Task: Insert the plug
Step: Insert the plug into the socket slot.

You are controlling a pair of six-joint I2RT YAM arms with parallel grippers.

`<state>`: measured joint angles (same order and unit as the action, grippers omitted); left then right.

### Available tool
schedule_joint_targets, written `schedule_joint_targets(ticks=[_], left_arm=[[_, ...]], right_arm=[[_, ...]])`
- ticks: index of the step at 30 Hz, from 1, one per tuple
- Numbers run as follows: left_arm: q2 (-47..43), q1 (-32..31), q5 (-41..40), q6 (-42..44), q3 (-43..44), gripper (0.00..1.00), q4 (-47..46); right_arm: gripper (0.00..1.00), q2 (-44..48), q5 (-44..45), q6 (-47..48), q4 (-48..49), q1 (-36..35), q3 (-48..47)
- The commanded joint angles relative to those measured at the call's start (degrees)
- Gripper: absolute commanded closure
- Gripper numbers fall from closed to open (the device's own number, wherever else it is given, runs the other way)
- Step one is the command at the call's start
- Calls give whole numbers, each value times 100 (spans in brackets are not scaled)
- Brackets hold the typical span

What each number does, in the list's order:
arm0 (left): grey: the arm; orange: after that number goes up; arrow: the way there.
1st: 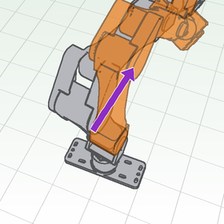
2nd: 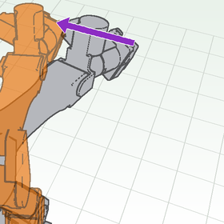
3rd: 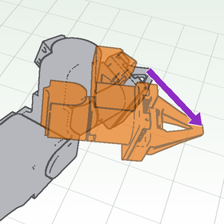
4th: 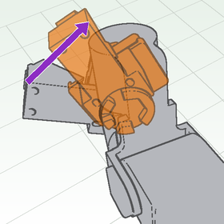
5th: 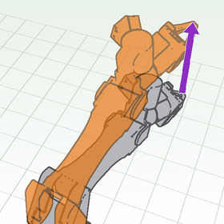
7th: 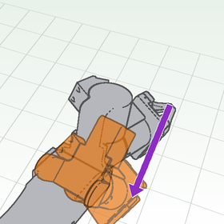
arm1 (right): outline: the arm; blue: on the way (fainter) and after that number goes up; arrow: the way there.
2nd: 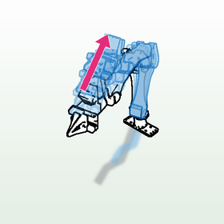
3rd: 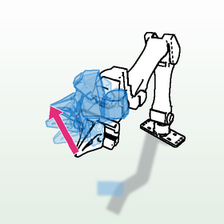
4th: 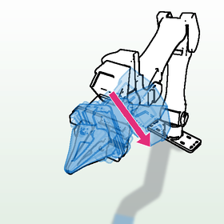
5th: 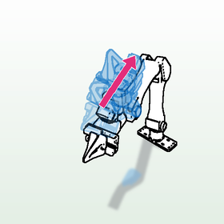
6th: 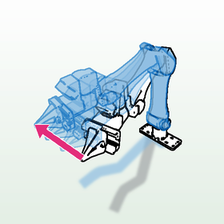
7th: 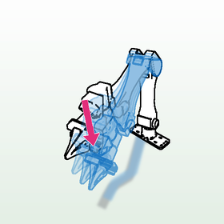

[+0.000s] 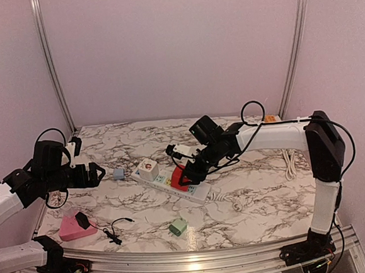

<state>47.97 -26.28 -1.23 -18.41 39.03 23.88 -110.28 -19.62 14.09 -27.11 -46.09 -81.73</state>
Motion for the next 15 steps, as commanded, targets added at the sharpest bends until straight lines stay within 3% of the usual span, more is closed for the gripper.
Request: schedule_joint_targets(ticks=[1,15], left_arm=[[-68,31,-105,57,-59,1,35],[-85,67,-120,50,-57,1,35]], right_arm=[[100,52,63,95,76,-8,-301],[100,-21,-73,121,137,12,-259]])
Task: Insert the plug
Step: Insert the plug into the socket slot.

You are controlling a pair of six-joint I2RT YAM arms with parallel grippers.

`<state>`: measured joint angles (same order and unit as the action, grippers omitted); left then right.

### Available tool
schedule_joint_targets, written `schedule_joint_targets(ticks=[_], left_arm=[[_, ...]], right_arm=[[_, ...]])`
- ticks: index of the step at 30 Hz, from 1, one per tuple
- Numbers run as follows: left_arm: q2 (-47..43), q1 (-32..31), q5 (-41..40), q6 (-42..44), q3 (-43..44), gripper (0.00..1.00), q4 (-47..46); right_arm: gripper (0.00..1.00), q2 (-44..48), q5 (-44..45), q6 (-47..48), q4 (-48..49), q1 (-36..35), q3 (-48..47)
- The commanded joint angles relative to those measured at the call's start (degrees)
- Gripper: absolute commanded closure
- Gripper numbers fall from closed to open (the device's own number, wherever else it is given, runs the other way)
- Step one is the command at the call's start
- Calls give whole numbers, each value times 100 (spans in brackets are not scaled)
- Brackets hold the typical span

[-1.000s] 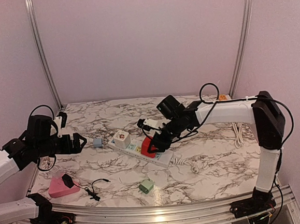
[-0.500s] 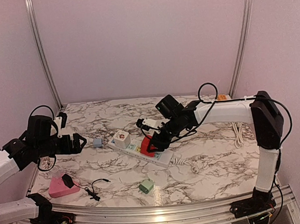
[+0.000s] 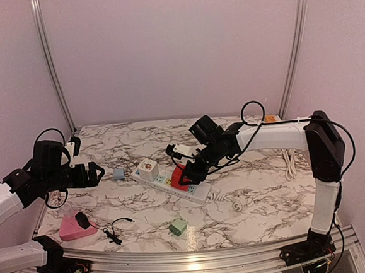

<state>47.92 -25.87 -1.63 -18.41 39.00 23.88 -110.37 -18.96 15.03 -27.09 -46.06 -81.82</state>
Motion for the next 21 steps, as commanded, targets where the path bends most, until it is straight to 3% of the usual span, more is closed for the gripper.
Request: schedule_joint_targets(ticks=[1,13,21], left_arm=[[-79,36,-75,49,-59,1,31],[-116,37,-90,49,-60,1,29],[-160,40,-115,49,-68,1,29]], right_arm=[[100,-14,-150,11,154,16,-235],[100,-29,-146,-4,192,14,-226],[100,-322,226,88,-509,12,-433]])
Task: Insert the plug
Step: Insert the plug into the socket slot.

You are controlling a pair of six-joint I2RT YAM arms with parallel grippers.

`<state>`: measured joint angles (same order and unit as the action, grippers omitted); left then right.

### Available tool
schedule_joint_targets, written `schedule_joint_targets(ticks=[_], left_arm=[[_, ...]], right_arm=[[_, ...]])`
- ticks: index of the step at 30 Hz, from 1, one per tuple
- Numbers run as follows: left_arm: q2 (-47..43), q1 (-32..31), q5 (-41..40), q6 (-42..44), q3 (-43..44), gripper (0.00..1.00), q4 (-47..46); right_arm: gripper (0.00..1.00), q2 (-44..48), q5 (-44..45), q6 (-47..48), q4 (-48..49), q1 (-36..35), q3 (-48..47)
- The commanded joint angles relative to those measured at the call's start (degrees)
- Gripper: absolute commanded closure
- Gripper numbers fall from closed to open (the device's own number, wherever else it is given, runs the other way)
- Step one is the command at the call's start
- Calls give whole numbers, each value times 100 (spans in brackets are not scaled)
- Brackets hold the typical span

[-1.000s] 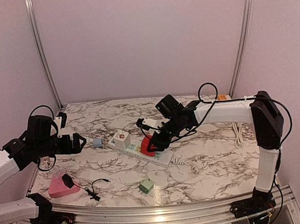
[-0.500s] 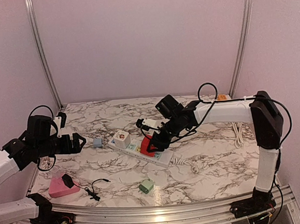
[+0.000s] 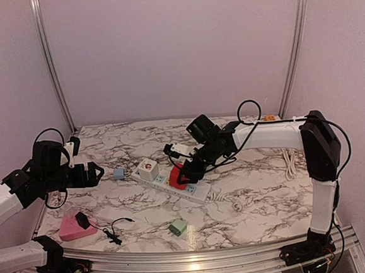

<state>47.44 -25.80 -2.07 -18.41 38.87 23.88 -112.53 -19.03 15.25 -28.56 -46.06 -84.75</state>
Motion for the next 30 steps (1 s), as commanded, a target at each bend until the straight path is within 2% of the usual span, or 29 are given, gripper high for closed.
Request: schedule_joint_targets(ticks=[1,9,19,30], left_arm=[[-112,29,-72,50,-51,1,34],[-102,40,-56,48,-47,1,29],[-121,36,-78,40,-55,1,30],[-130,39,-84,40,-61,1,31]], right_arm=[[100,-78,263,66,-381,10,-108],[100,247,314,64,-459,13,-10],[100,807,-140,-109,-58,67,-9],[100,488,-89,-47,-179,76,96]])
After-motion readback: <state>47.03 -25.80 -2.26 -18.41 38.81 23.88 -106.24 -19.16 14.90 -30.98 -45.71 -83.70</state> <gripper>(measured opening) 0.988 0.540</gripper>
